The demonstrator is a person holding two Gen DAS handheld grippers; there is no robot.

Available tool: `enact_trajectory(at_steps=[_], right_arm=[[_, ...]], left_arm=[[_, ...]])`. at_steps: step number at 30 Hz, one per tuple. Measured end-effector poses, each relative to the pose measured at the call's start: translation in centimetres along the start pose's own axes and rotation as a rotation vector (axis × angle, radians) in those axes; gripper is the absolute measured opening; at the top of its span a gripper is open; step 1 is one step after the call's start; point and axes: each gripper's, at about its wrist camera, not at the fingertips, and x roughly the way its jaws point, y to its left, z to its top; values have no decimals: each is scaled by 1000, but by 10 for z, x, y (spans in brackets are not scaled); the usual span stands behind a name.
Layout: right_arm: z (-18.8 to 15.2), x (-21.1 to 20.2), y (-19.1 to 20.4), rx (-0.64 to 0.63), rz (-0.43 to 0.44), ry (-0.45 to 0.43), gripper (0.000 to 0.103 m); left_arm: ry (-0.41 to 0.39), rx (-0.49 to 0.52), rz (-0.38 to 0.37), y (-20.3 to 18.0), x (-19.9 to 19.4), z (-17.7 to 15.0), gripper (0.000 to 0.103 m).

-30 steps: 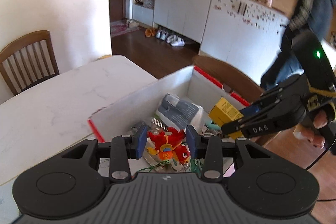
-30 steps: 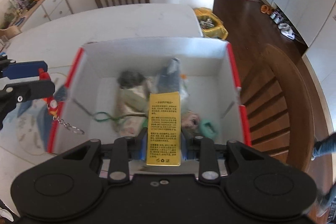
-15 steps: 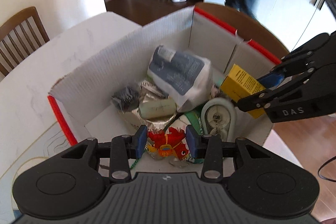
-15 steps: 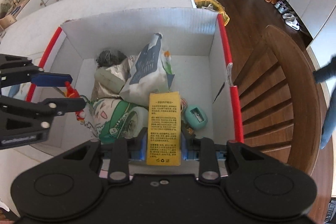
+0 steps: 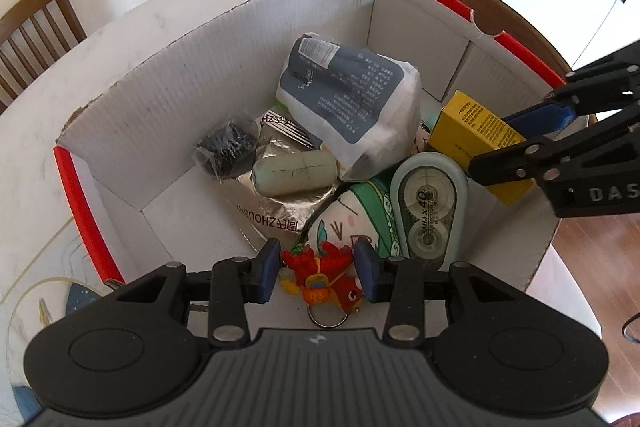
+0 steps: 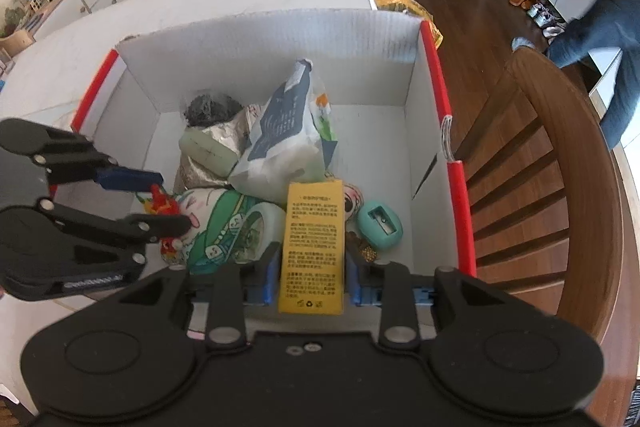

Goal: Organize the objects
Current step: 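Open the left tool to drop the red toy while the right tool releases the yellow box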

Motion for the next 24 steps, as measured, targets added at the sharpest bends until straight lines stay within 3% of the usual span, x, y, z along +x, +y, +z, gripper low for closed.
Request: enact_trajectory(at_steps=[6, 13, 24], right_arm=[[-5, -14, 2, 13, 6, -43, 38], [-8, -32, 11, 25, 10, -94, 46], [-23, -70, 43, 45, -20, -166, 52]], left_arm=[[-15, -12, -5, 1, -2, -4, 42], [-100, -6, -38, -3, -29, -15, 64], [-251, -7, -69, 8, -86, -40, 70]])
